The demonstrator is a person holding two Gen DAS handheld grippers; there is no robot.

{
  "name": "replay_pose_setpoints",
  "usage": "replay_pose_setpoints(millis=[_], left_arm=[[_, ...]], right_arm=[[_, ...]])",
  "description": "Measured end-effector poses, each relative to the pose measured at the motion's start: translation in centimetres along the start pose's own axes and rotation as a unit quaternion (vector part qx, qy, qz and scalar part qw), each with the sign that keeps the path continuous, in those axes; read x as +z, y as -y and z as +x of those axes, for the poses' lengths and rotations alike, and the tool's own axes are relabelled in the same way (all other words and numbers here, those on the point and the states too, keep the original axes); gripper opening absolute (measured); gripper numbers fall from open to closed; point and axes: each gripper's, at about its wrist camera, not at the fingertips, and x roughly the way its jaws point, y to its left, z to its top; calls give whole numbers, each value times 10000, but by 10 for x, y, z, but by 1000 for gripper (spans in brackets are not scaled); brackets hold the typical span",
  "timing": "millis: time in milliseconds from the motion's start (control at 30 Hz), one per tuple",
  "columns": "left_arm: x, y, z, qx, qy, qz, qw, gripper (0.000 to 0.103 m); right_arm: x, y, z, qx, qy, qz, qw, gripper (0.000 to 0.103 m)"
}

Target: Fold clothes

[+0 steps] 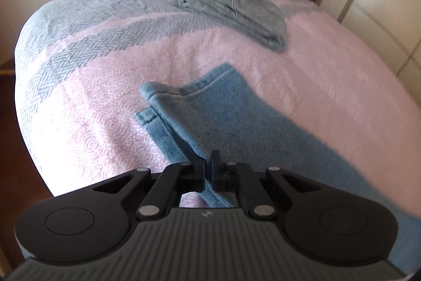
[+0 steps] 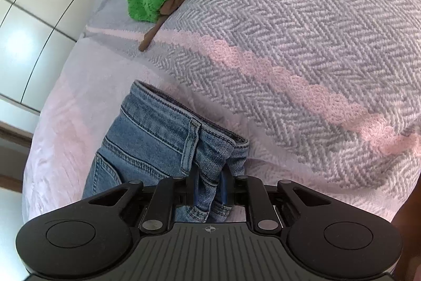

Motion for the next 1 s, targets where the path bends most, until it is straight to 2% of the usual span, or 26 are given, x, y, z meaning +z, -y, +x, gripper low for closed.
replay_pose_setpoints(millis=[100, 133, 167, 200, 233, 300, 333, 467, 533, 600, 667, 700, 800, 867, 1000], left_arm=[[0, 5, 7, 252, -122, -45, 9996, 8], [1, 10, 5, 356, -156, 29, 9992, 8], [1, 15, 1, 465, -202, 138, 9986, 15], [2, 20, -3, 631, -259, 263, 9973, 21], [2, 25, -8, 839, -324, 400, 9951, 34], [1, 33, -23, 1203, -348, 582, 9904, 35], [0, 37, -31, 1231, -336, 646, 9897, 32], [-1, 85, -63, 928, -224, 1338, 9864, 31], [-1, 126, -63, 459, -276, 1877, 9808, 32], [-1, 178, -56, -222, -457, 2369, 9702, 32], [-5, 233, -45, -1006, -664, 2763, 9535, 37], [-9, 261, -37, -1398, -809, 2943, 9420, 39], [-26, 348, -13, -2492, -1342, 3415, 8963, 41], [-39, 402, 1, -2998, -1654, 3647, 8659, 42], [-62, 486, 21, -3620, -1892, 4094, 8158, 48]], right_arm=[[-3, 5, -3, 87, -53, 99, 9999, 18], [-4, 6, -5, 94, -67, 110, 9999, 31], [-5, 7, -8, -13, -63, 101, 9999, 58], [-5, 8, -11, -102, -54, 52, 9999, 69], [-5, 9, -15, -152, -46, -18, 9999, 69], [-5, 10, -23, -235, -9, -146, 9996, 69], [-5, 11, -28, -258, 34, -197, 9995, 69], [5, 12, -49, -161, 460, -317, 9983, 69], [15, 6, -51, 53, 555, -449, 9974, 69], [27, -5, -44, 231, 528, -648, 9962, 69], [37, -20, -27, 369, 435, -881, 9945, 69], [42, -28, -18, 433, 383, -995, 9934, 69], [54, -50, 13, 558, 168, -1279, 9901, 69], [62, -60, 33, 591, 20, -1283, 9900, 69], [76, -68, 62, 820, -327, -1034, 9907, 69]])
